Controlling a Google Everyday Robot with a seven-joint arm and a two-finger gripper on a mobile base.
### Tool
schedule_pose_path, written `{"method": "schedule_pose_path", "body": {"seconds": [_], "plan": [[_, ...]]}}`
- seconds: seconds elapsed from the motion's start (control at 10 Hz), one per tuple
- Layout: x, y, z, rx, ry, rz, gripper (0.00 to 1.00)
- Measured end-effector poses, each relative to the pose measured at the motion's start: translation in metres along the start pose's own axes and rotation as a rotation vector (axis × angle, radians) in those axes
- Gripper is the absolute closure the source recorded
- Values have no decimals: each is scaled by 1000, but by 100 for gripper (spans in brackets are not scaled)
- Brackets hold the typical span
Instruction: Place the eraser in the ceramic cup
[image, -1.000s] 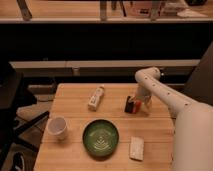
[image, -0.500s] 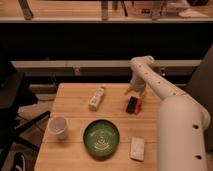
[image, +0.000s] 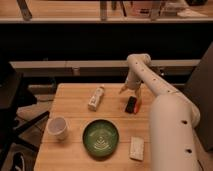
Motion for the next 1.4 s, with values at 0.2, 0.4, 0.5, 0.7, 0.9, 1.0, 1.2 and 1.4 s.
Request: {"method": "schedule_pose_path", "body": {"seconds": [0.2, 0.4, 0.5, 0.7, 0.9, 1.0, 1.2, 1.4], "plan": [[-6, -5, 11, 3, -7, -53, 20], [-11, -7, 23, 5, -17, -90, 20], [-12, -6, 31, 8, -23, -99, 20], [-15, -6, 40, 17, -36, -115, 20], [-16, -7, 44, 20, -41, -122, 20], [-16, -7, 43, 21, -40, -121, 20], [-16, -7, 42, 21, -41, -122, 20], [-16, -7, 41, 21, -40, -121, 20]]}}
